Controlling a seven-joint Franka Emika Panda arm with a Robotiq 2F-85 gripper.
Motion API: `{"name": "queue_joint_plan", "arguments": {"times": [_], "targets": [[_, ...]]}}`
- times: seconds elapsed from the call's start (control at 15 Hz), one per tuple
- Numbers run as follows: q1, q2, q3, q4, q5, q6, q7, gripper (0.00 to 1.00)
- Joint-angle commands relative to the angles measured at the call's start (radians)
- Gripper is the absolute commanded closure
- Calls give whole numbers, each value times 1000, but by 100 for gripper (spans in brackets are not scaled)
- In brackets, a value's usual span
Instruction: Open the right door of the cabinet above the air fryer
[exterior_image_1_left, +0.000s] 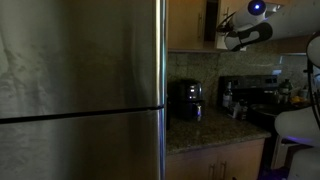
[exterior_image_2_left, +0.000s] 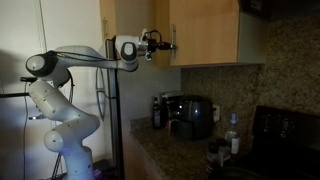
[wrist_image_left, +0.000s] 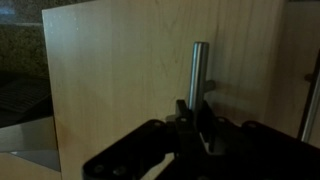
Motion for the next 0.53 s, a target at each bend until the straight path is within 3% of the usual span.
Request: {"name": "queue_joint_plan", "arguments": {"times": [0.0, 0.47], "targets": [[-40, -96, -104, -116, -11, 10, -63, 100], [1, -259, -234, -251, -11, -39, -128, 100]]}}
